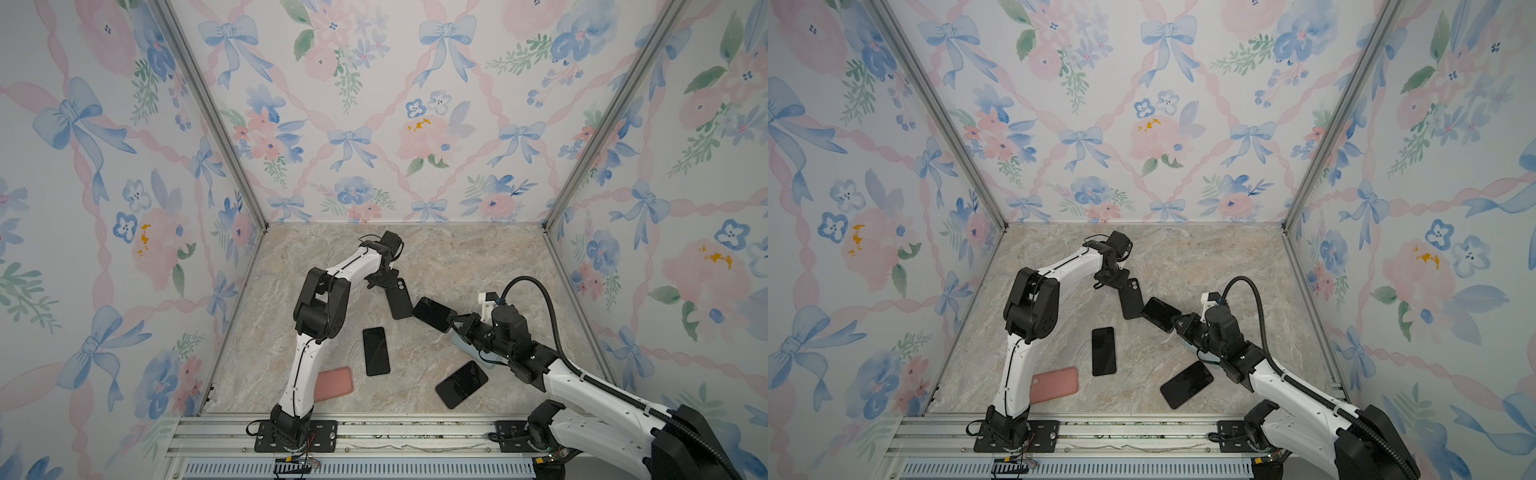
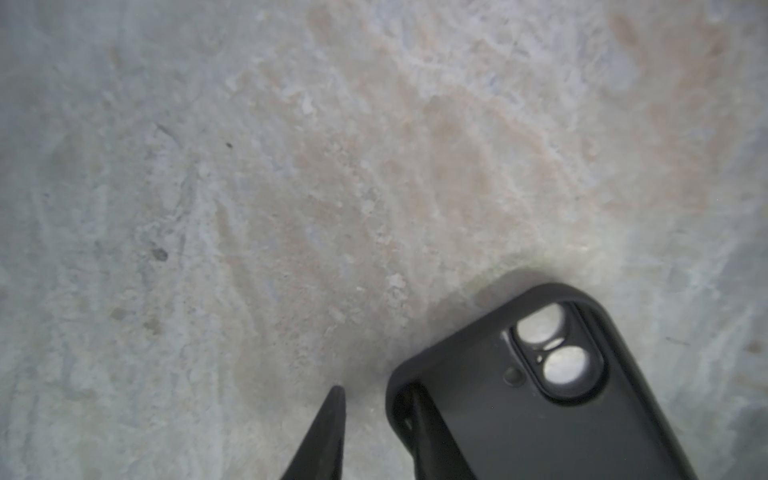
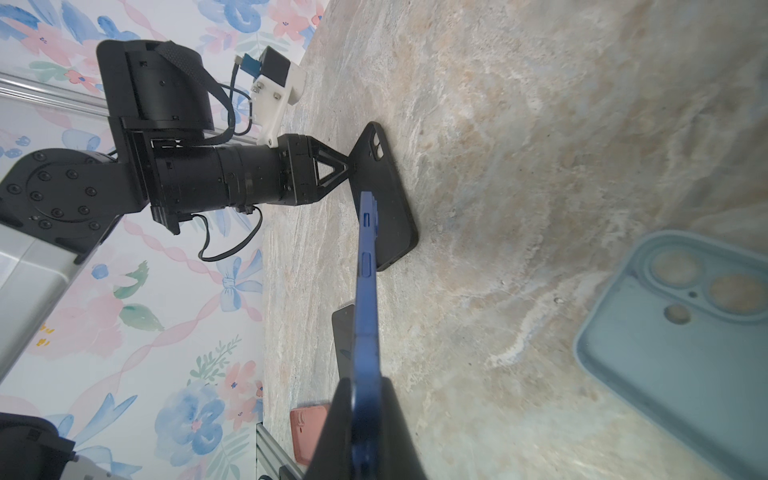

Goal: Put the phone into the phone case
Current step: 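Lower the left gripper onto the black phone case and grip its edge, then lift the black case with the left gripper toward the blue-framed phone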

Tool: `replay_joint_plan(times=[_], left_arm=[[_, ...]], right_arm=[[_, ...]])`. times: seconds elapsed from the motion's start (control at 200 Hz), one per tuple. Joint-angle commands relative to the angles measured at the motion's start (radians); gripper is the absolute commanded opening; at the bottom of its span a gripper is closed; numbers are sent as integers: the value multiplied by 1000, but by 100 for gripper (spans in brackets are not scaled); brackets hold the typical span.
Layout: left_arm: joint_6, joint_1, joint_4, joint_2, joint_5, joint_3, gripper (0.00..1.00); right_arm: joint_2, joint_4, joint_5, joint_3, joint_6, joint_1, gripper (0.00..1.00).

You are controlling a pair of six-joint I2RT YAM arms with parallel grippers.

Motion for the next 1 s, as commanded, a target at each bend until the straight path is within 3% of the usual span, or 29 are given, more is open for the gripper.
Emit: replay_joint_plan(times=[0.0,0.21,0.35,0.54,0.685,0.995], left_arm=[[-106,10,-50,-60,45,-73,29],[-209,6,-43,-142,179,-178,32],[-256,-8,-3,-206,296,-247,56],[-308,-27,62,-318,329,-364,66],[-350,-45,136,-354,398,-448,68],[-388,-83,187,-342,439,-499,68]], right_arm=[[-13,29,7,21,-18,10,0],[-16,28,9,19,-22,14,0],[-27,6,13,22,-28,17,0],[-64,-93,36,35,-43,20,0],[-87,-161,57,55,-50,19,0],[-110,-236,74,86,-69,11,0]])
